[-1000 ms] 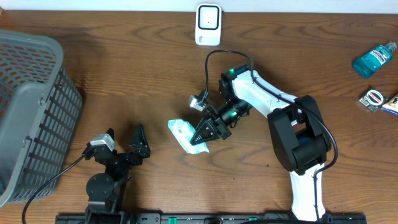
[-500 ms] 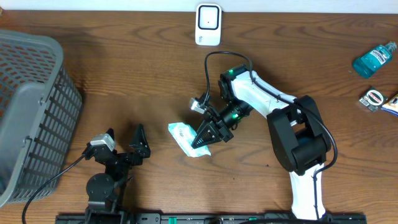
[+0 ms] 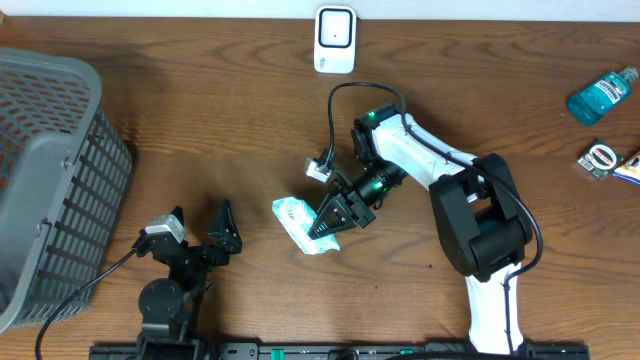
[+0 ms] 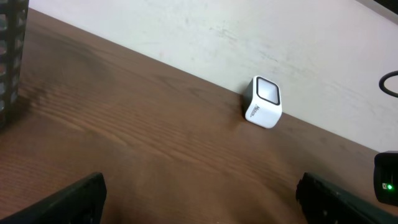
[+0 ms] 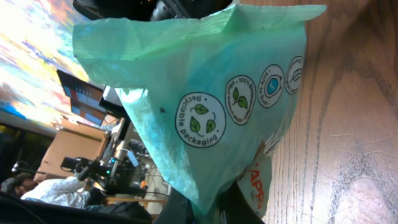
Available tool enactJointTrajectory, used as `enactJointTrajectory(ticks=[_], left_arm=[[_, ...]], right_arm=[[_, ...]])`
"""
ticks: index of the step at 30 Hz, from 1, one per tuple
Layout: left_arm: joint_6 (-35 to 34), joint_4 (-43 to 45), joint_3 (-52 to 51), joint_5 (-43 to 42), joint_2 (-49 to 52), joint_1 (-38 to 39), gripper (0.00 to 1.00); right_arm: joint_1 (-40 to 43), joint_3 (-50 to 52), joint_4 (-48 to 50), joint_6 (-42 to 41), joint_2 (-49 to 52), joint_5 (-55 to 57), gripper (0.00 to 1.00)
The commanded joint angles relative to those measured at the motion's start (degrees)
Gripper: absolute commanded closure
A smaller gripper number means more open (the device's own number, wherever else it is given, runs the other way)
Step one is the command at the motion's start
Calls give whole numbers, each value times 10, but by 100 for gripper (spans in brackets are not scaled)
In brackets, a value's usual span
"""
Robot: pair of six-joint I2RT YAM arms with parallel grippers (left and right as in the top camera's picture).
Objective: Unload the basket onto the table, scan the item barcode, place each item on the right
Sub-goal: 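Lift the wipes pack and turn it in the right gripper, then hold the wipes pack up to the scanner face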
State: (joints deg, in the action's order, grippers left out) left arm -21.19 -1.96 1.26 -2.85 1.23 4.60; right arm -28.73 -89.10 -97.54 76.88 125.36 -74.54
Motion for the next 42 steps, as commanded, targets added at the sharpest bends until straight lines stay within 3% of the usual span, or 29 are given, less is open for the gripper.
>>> enactJointTrajectory(ticks=[1, 10, 18, 23, 26, 31, 35, 37, 42], left_arm=[[1, -19, -10, 7, -2, -2, 2], [1, -19, -10, 7, -2, -2, 2], [1, -19, -10, 7, -2, -2, 2], [1, -19, -10, 7, -2, -2, 2], [1, -19, -10, 7, -2, -2, 2], [1, -19, -10, 7, -2, -2, 2], [1, -19, -10, 7, -2, -2, 2], [1, -19, -10, 7, -2, -2, 2], [1, -19, -10, 7, -2, -2, 3]], right_arm=[[4, 2, 0, -8, 2, -7, 99], [10, 2, 0, 6, 2, 1, 99], [10, 2, 0, 85, 2, 21, 99], [24, -20, 56, 72, 2, 95, 99], [36, -58, 139, -76, 2, 183, 99], [40, -141, 344, -486, 2, 446, 99], [31, -186, 418, -684, 2, 648, 99], [31, -196, 442, -734, 2, 716, 99], [34, -197, 503, -739, 4, 772, 99]])
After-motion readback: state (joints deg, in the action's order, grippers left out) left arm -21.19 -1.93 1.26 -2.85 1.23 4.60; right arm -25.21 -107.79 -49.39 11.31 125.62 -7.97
